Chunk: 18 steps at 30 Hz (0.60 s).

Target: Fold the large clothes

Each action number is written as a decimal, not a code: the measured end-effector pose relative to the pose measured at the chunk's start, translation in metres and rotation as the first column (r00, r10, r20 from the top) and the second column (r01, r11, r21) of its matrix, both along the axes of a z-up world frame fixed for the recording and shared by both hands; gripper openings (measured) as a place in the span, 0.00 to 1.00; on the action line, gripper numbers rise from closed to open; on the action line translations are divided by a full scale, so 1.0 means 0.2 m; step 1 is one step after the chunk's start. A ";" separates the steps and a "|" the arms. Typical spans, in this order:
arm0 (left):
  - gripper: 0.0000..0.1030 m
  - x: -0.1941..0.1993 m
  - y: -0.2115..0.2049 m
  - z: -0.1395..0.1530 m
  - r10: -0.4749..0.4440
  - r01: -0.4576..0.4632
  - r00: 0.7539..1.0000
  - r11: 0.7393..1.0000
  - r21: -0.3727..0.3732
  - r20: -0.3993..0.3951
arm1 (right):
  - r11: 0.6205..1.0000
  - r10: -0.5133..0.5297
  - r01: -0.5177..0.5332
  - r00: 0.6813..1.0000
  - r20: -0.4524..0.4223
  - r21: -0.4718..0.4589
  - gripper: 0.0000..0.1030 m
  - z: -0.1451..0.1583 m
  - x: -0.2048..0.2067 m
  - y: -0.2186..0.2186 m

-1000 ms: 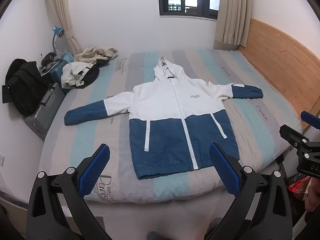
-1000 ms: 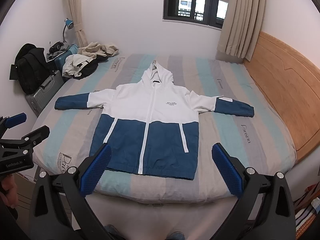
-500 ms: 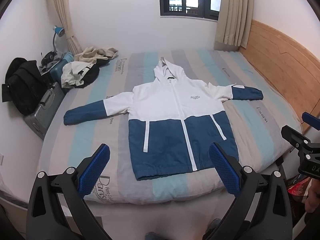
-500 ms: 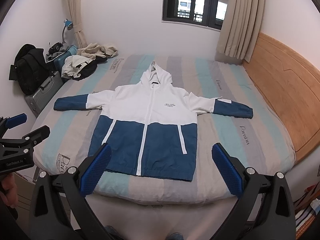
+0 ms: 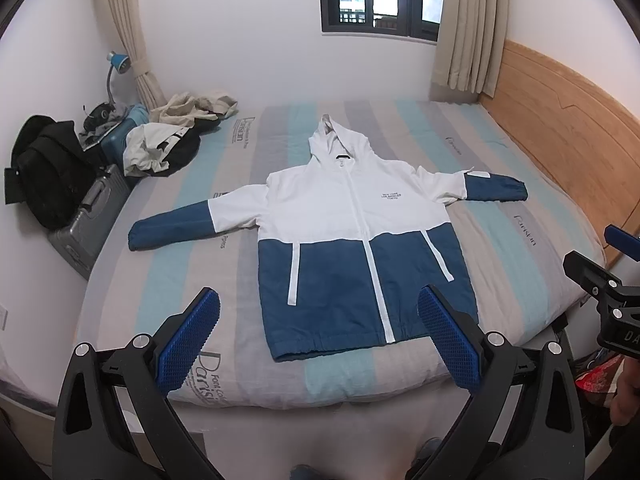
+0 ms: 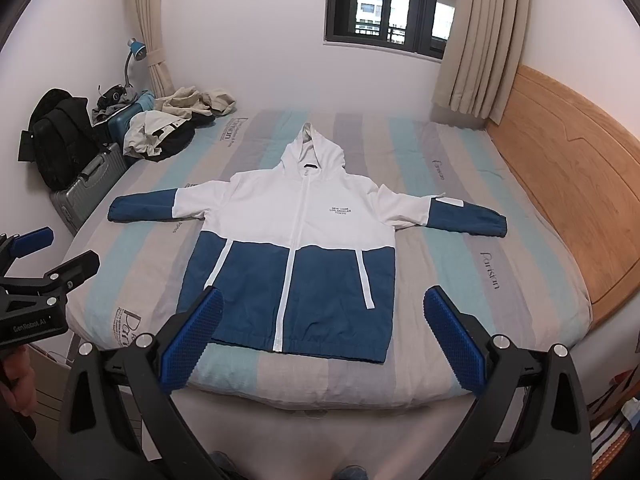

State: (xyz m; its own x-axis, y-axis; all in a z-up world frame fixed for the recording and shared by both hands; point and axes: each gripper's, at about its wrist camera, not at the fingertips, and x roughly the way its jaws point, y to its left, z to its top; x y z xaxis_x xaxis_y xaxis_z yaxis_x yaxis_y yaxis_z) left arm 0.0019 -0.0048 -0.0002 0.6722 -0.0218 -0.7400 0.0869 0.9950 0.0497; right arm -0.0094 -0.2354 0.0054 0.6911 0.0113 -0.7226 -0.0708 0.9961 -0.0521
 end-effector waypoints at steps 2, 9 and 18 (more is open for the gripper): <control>0.94 0.00 0.00 0.00 0.001 -0.001 1.000 1.000 0.002 -0.001 | 1.000 -0.001 0.001 1.000 -0.001 0.002 0.93 0.00 0.00 0.00; 0.94 0.00 0.00 0.01 0.000 0.000 1.000 1.000 0.003 0.007 | 1.000 0.003 -0.003 1.000 0.002 0.002 0.93 0.01 0.00 -0.01; 0.94 0.00 0.00 0.01 0.005 -0.005 1.000 1.000 0.010 0.009 | 1.000 0.001 -0.001 1.000 0.004 0.002 0.93 0.03 0.00 0.00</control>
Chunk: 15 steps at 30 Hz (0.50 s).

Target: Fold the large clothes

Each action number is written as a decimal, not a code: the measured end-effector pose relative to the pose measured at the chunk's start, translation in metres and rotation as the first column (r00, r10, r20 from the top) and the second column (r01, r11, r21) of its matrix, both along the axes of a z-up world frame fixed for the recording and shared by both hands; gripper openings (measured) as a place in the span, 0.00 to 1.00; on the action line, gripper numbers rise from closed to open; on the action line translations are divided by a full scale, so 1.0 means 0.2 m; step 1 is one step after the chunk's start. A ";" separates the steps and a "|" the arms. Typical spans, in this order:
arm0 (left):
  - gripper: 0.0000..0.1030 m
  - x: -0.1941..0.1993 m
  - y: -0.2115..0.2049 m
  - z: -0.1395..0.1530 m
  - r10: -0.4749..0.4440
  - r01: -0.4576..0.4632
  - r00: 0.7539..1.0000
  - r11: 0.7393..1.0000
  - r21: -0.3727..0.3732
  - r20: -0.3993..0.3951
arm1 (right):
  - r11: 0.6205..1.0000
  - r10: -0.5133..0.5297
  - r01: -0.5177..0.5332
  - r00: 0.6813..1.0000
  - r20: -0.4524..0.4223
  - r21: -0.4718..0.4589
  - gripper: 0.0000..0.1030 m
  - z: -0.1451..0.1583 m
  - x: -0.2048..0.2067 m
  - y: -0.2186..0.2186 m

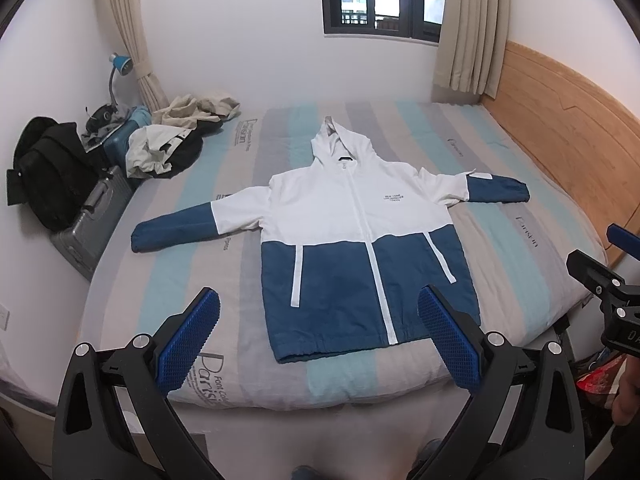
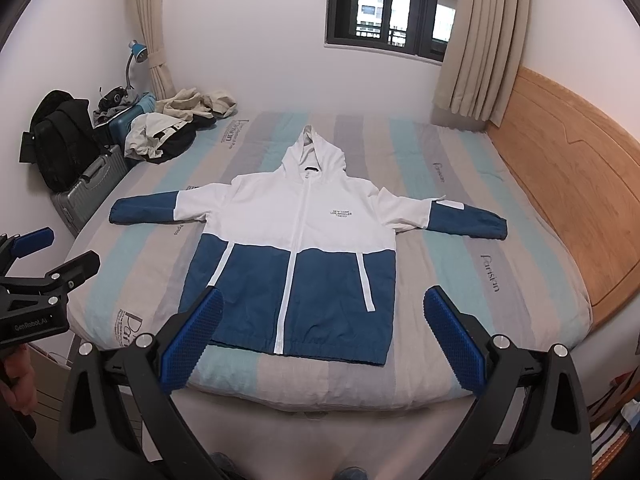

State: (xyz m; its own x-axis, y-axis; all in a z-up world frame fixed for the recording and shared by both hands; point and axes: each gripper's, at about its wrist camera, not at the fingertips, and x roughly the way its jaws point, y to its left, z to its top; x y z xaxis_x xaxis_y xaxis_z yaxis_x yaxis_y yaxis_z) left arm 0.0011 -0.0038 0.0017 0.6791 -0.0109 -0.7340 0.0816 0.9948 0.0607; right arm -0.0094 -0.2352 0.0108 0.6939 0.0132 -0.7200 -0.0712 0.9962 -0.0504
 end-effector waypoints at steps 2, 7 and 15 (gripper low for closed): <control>0.94 0.00 0.00 0.00 0.000 0.000 1.000 1.000 -0.004 -0.001 | 1.000 0.000 0.000 1.000 -0.002 0.002 0.93 0.00 0.00 0.00; 0.94 0.00 0.00 0.00 0.002 -0.002 1.000 1.000 -0.003 -0.006 | 1.000 0.001 -0.001 1.000 0.000 0.000 0.93 0.00 0.00 0.00; 0.94 0.03 0.00 -0.01 0.012 -0.012 1.000 1.000 -0.004 -0.018 | 1.000 0.001 -0.001 1.000 -0.006 0.005 0.93 -0.01 0.02 0.01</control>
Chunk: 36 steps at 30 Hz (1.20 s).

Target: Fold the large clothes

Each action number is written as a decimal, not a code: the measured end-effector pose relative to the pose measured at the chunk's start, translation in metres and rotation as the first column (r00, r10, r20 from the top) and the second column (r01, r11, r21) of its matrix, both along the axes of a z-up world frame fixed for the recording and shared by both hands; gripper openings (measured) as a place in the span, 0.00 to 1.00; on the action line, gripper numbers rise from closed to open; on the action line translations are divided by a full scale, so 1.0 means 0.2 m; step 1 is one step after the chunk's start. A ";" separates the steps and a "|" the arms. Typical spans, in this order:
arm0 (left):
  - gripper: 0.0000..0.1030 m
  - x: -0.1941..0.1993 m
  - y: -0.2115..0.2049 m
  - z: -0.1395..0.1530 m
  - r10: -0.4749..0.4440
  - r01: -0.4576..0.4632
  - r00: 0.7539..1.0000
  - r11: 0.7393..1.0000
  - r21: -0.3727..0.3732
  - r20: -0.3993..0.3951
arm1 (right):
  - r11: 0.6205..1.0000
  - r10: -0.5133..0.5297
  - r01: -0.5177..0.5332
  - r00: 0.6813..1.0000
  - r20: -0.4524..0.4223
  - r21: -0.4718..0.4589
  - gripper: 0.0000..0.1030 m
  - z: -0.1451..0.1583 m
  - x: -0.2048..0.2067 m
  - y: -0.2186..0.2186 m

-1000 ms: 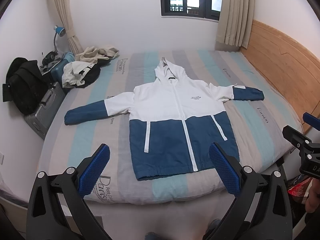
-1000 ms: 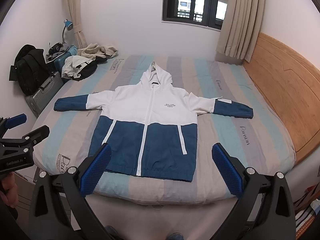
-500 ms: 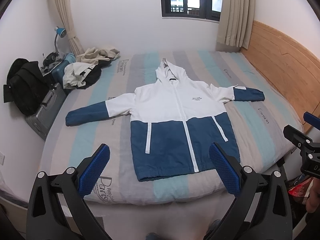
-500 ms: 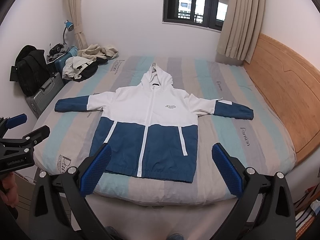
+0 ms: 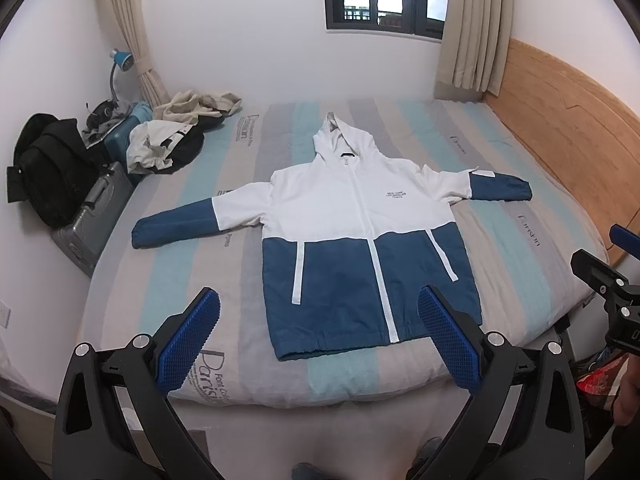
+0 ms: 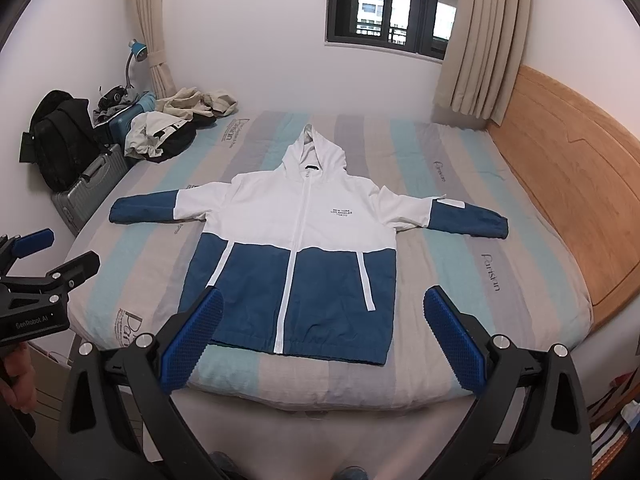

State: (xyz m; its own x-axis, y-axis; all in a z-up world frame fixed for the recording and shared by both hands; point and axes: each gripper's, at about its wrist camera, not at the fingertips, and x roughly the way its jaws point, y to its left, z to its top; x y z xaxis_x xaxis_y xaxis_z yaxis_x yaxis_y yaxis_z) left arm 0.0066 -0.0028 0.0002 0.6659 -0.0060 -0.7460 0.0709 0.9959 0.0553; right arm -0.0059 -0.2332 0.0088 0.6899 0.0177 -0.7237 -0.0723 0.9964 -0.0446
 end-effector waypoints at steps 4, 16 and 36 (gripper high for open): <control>0.94 0.04 0.00 -0.02 0.012 -0.013 1.000 1.000 -0.010 -0.017 | 1.000 0.001 -0.001 1.000 -0.010 0.000 0.93 -0.01 0.03 -0.01; 0.94 0.46 0.05 -0.11 0.098 -0.098 0.995 0.994 0.041 0.014 | 0.992 0.120 -0.120 0.993 -0.023 -0.025 0.93 -0.09 0.52 -0.06; 0.94 1.99 1.59 -1.31 0.349 -0.343 0.928 0.937 0.064 -0.134 | 0.993 -0.026 0.012 0.992 -0.125 -0.116 0.93 -1.12 2.08 0.43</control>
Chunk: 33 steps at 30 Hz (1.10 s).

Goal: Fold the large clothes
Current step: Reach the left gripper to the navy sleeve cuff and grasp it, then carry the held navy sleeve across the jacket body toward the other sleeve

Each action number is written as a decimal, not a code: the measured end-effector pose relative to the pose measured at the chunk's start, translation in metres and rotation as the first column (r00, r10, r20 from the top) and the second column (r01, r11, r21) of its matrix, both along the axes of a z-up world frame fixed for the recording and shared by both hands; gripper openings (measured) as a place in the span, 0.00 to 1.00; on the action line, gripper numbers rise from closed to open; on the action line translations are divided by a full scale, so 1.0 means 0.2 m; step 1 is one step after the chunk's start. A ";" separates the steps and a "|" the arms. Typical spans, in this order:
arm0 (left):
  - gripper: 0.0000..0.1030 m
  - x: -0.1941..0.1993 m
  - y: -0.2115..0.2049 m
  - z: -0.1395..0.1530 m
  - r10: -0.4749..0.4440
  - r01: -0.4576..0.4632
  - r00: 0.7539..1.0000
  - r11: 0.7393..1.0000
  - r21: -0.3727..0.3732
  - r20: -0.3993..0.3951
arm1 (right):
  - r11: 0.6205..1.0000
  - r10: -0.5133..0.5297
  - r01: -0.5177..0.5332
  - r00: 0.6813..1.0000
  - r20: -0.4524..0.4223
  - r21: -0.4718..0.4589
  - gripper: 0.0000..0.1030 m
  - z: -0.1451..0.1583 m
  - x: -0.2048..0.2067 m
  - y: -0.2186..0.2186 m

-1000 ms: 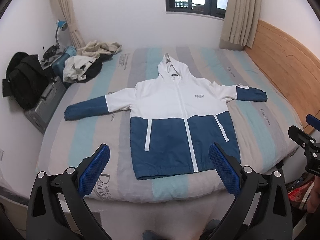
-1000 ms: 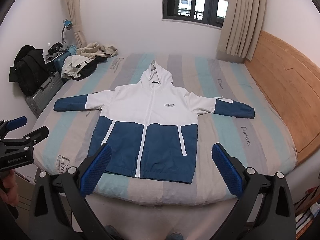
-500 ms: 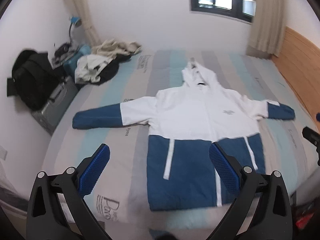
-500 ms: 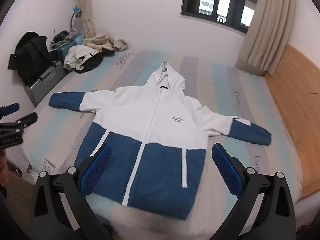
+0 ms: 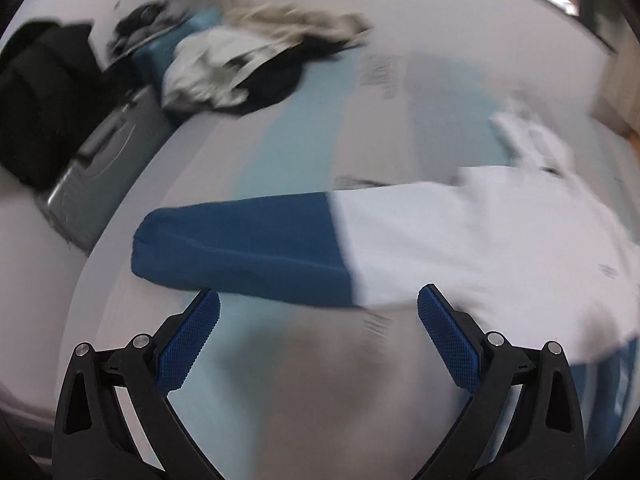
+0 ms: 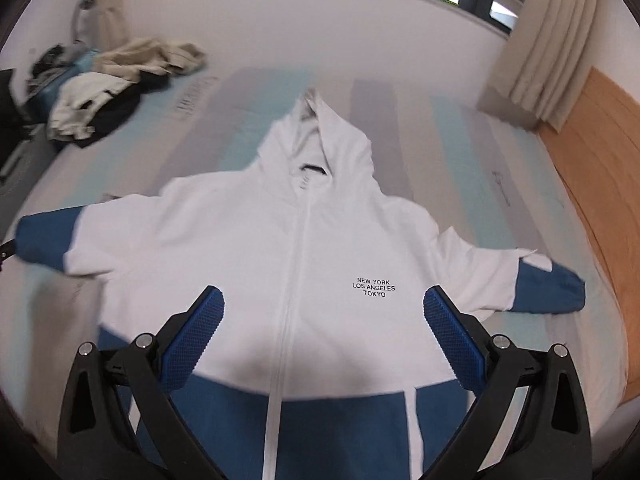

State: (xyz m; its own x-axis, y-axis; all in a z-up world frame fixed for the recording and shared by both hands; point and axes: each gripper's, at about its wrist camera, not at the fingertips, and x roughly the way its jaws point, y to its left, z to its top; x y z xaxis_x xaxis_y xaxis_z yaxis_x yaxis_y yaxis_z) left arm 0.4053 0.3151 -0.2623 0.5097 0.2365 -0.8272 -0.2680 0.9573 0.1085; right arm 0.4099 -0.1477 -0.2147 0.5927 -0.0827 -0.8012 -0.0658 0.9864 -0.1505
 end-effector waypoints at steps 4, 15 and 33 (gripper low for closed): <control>0.94 0.10 0.38 -0.29 0.119 -0.118 0.992 0.993 0.027 -0.038 | 0.999 -0.048 0.048 0.999 -0.022 -0.007 0.93 -0.21 0.16 -0.02; 0.95 0.24 1.13 -0.74 0.349 -0.355 0.931 0.934 -0.043 -0.103 | 0.994 -0.092 0.084 0.988 -0.122 -0.069 0.93 -0.60 0.55 -0.08; 0.03 0.30 0.97 -0.66 0.270 -0.274 0.961 0.960 -0.052 -0.066 | 0.991 -0.113 0.098 0.977 -0.182 -0.091 0.93 -0.81 0.65 -0.11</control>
